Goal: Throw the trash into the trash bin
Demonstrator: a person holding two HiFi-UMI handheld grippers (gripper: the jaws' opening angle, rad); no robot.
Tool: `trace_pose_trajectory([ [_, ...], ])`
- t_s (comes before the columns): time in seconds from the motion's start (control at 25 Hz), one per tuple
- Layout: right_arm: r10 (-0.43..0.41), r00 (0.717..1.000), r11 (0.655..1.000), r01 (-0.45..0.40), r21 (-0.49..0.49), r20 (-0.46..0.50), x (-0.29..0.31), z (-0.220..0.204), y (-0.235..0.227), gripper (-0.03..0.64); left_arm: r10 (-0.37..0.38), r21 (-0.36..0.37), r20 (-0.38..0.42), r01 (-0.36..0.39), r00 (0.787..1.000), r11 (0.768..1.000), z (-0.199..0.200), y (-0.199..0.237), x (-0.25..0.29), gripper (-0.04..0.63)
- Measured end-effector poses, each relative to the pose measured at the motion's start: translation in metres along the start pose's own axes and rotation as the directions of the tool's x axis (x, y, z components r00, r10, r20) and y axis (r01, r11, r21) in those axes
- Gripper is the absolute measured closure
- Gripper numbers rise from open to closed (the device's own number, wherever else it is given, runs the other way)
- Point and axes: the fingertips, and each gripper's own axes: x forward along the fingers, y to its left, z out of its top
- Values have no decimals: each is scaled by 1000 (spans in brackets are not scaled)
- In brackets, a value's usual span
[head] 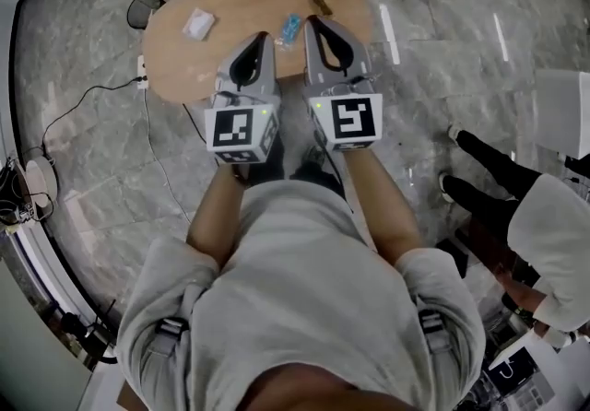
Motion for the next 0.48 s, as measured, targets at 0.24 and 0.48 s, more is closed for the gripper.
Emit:
trace_pose_trajectory([
  [0.24, -36, 992, 999, 34, -15, -119, 73, -37, 2, 611, -59, -59, -79, 55, 995, 997, -15, 70, 54, 580],
  [0.48, -79, 975, 997, 80, -7, -206, 115, -91, -22, 611, -128, -89, -165, 114, 978, 989, -58, 89, 109, 580],
])
